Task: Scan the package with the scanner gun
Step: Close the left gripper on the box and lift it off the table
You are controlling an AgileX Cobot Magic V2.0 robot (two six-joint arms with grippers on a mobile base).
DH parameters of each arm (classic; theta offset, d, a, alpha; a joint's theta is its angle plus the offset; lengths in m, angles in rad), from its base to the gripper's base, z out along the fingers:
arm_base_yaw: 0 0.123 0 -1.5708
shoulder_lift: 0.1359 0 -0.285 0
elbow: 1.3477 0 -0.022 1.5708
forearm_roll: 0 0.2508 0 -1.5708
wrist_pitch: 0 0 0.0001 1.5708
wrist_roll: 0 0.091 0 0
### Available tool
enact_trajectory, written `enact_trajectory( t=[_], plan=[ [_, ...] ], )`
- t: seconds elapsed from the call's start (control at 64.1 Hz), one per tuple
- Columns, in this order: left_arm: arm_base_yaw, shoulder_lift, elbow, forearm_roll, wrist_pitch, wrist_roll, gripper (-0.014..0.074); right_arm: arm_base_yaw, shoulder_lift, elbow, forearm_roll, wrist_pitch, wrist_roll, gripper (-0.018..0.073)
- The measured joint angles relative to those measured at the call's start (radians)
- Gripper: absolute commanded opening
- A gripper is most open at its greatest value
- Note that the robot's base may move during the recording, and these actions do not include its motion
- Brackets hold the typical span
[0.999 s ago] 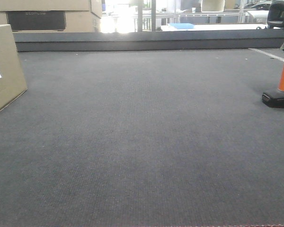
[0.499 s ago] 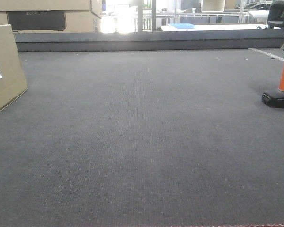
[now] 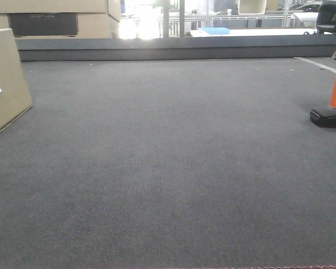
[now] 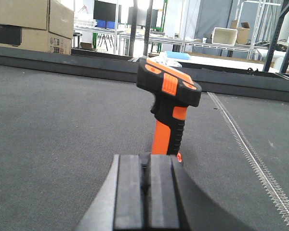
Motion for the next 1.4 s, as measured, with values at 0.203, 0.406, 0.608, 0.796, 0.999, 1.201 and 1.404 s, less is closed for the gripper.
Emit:
enact_trajectory(
  t=[0.203,0.406,0.608,0.796,0.999,1.201,1.404],
  plan=[
    [0.000,-0.002,0.000,-0.027,0.008,0.000,-0.0111,0.000,0.000,0.000,0.000,0.000,0.000,-0.0169],
    [-0.042,-0.062,0.000,-0.077,0.025,-0.048,-0.0111,0.000,0.000,0.000,0.000,0.000,0.000,-0.0169],
    [-0.185,-0.124,0.000,-0.092,-0.014,-0.203,-0.0111,0.000,0.000,0.000,0.000,0.000,0.000,-0.0169],
    [-0.331,-0.125,0.002,-0.098,-0.086,-0.336,-0.0111,0.000,0.000,0.000,0.000,0.000,0.000,-0.0169],
    [-0.469,-0.117,0.002,-0.106,-0.205,-0.475,-0.0111,0.000,0.000,0.000,0.000,0.000,0.000,-0.0169],
    [-0.537,-0.063,0.002,-0.120,-0.252,-0.536,-0.0111,0.000,0.000,0.000,0.000,0.000,0.000,-0.0169],
    [-0.553,-0.036,0.002,-0.142,-0.257,-0.541,-0.0111,0.000,0.000,0.002,0.037,-0.051,0.000,-0.0169]
  ],
)
